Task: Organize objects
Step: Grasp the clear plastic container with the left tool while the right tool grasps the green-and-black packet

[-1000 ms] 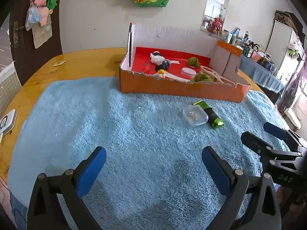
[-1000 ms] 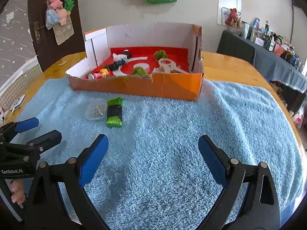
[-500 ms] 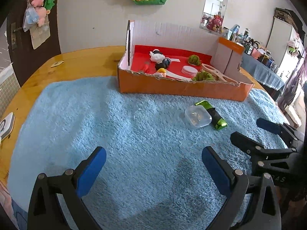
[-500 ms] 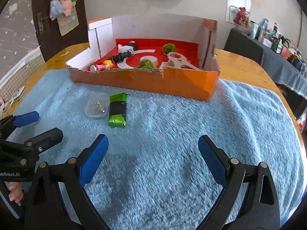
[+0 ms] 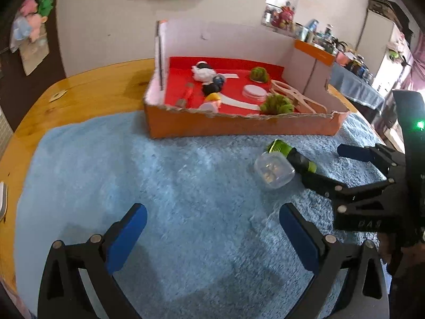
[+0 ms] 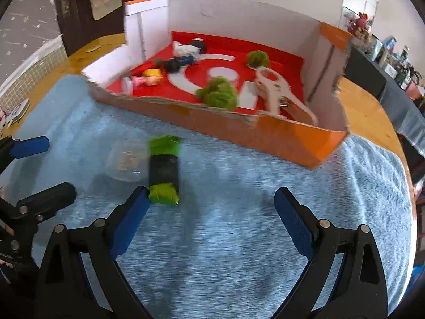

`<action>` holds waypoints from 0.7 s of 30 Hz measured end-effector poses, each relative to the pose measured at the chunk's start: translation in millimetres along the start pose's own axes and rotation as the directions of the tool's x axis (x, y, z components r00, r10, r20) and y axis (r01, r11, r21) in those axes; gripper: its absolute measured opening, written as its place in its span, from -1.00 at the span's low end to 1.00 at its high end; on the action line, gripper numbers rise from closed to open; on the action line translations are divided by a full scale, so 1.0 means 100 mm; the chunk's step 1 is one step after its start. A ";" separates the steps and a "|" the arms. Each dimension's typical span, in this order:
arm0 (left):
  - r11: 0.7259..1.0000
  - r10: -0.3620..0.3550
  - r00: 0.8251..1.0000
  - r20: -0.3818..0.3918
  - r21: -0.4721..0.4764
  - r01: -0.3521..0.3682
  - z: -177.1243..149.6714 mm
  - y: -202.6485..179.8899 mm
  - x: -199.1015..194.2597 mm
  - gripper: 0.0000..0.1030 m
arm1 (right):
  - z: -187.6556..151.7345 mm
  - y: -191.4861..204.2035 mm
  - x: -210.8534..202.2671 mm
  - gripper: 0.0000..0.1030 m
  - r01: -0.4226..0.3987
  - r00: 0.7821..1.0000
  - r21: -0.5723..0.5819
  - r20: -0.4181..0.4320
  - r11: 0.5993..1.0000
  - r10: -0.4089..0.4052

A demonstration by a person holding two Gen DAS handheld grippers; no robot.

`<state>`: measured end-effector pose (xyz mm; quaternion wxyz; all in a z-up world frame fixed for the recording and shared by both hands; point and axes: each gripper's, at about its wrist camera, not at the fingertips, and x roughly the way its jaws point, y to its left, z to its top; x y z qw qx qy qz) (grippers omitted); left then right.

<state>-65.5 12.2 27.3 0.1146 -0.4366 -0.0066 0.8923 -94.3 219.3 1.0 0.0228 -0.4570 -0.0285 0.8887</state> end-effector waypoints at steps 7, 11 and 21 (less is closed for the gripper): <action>0.993 -0.053 0.998 -0.022 0.106 0.055 0.20 -0.18 0.17 0.93 | 0.04 -0.16 0.02 0.86 -0.094 0.995 -0.082 -0.024 0.992 0.093; 0.978 -0.090 0.994 -0.054 0.182 0.099 0.26 -0.27 0.23 0.77 | 0.08 -0.11 0.05 0.85 -0.138 0.990 -0.173 -0.028 0.975 0.136; 0.936 -0.178 0.978 -0.106 0.288 0.201 0.35 -0.33 0.35 0.47 | 0.22 -0.02 0.14 0.33 -0.235 0.972 -0.273 -0.041 0.933 0.233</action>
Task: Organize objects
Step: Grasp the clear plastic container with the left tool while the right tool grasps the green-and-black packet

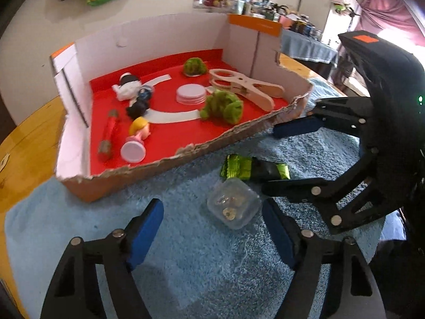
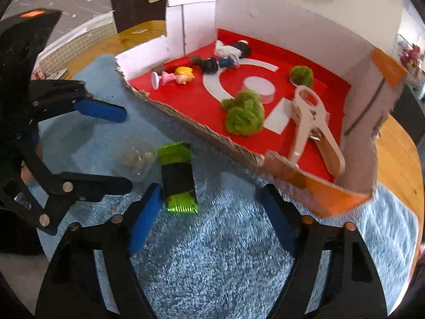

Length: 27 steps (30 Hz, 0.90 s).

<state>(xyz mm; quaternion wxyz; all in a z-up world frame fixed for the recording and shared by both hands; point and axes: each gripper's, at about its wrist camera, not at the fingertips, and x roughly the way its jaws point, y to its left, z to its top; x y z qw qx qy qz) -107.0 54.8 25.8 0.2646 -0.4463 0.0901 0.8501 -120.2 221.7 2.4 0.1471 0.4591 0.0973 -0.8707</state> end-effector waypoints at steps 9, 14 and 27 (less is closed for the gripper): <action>0.995 -0.054 0.999 -0.003 0.085 0.054 0.05 -0.08 0.05 0.06 | 0.00 0.06 -0.03 -0.42 -0.034 0.999 -0.029 0.026 0.999 0.035; 0.996 -0.056 0.998 0.018 0.074 0.054 0.01 -0.06 0.00 -0.15 | -0.07 0.11 -0.09 -0.55 -0.034 0.999 -0.021 0.028 0.999 0.035; 0.998 -0.058 0.993 0.106 0.025 0.056 -0.06 -0.01 -0.27 -0.15 | -0.16 0.11 -0.30 -0.56 -0.066 0.995 0.080 0.079 0.995 0.060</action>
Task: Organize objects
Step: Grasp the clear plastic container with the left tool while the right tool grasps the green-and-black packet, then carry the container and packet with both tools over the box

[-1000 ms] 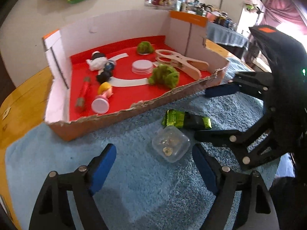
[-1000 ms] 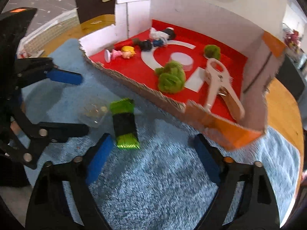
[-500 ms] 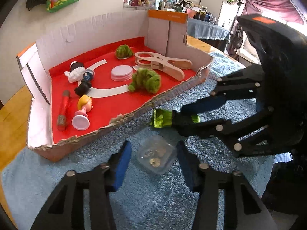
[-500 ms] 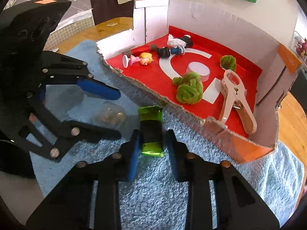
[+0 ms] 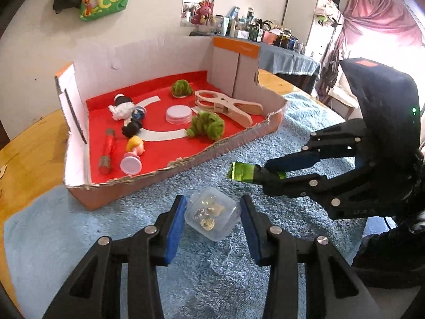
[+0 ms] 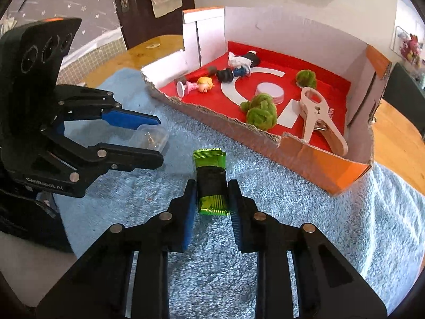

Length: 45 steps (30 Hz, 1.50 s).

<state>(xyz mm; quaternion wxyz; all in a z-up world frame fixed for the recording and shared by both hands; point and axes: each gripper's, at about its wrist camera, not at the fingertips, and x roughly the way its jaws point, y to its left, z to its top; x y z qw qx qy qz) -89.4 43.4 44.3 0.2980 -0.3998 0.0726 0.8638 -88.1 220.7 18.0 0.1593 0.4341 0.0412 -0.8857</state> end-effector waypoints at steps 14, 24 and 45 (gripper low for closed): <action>1.000 0.013 0.997 0.070 -0.006 -0.013 0.07 0.03 -0.28 -0.15 | 0.08 0.11 -0.21 -0.56 -0.015 0.999 0.000 0.049 1.000 0.015; 1.000 0.017 0.995 0.096 0.002 -0.017 0.31 0.11 -0.36 -0.15 | 0.30 0.08 -0.42 -0.56 0.017 0.995 -0.005 0.096 1.000 -0.017; 0.999 0.020 0.997 0.079 -0.031 -0.018 0.72 0.28 -0.25 -0.15 | 0.85 -0.21 -0.38 -0.56 0.087 0.993 -0.007 0.081 0.996 -0.086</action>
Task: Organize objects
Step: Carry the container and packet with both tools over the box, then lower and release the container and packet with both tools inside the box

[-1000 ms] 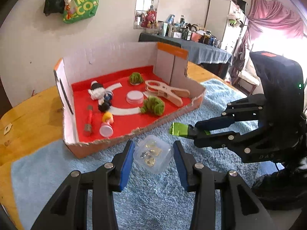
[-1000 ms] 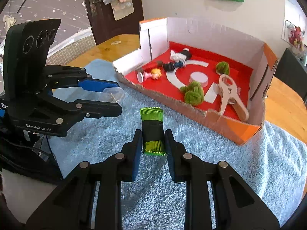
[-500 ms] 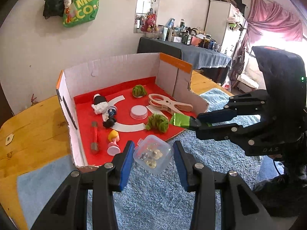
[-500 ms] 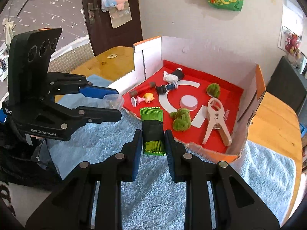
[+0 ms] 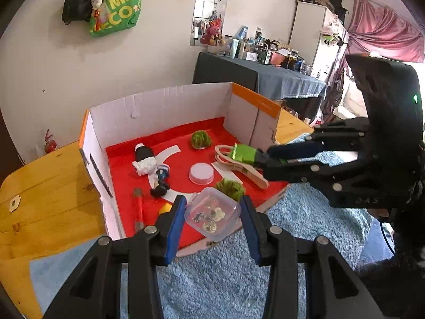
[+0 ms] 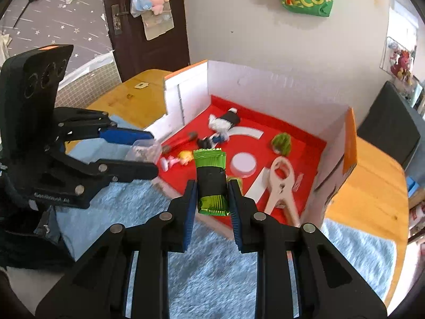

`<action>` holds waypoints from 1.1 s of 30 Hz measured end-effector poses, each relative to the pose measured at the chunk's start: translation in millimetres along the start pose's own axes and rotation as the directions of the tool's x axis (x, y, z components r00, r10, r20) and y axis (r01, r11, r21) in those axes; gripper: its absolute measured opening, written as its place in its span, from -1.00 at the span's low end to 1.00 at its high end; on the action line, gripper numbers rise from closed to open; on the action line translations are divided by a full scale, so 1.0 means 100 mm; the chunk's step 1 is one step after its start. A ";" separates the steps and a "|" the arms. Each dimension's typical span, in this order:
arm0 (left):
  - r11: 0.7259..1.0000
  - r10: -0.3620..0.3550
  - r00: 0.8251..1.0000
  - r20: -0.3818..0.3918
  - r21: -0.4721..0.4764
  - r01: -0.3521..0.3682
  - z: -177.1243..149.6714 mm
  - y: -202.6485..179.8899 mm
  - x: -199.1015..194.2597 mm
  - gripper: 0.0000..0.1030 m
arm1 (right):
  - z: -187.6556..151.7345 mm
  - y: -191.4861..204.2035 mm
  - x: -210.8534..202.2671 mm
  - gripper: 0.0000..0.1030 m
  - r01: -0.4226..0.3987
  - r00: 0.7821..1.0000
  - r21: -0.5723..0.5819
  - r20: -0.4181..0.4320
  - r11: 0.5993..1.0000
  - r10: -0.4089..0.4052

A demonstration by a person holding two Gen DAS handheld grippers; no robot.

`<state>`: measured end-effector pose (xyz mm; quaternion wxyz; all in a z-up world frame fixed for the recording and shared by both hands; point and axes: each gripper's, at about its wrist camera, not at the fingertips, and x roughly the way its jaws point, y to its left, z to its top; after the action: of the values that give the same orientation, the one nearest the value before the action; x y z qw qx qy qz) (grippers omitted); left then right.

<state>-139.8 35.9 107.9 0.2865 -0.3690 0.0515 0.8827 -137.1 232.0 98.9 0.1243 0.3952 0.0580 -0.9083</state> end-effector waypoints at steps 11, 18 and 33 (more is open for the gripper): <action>0.999 0.017 0.997 -0.082 -0.048 -0.021 0.21 0.09 0.43 -0.15 | 0.45 -0.33 0.47 -0.56 0.028 0.996 0.021 -0.087 0.999 -0.026; 0.994 0.029 0.987 -0.158 -0.096 -0.045 0.26 0.21 0.77 -0.15 | 0.57 -0.47 0.98 -0.56 0.066 0.978 0.020 -0.199 0.998 -0.061; 0.985 0.023 0.970 -0.243 -0.160 -0.063 0.25 0.34 1.11 -0.15 | 0.64 -0.63 1.45 -0.56 0.067 0.948 0.034 -0.315 0.997 -0.053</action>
<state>-235.9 67.3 46.4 0.2270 -0.4944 0.0199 0.8388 -294.8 253.2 36.6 0.0770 0.5353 0.0687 -0.8383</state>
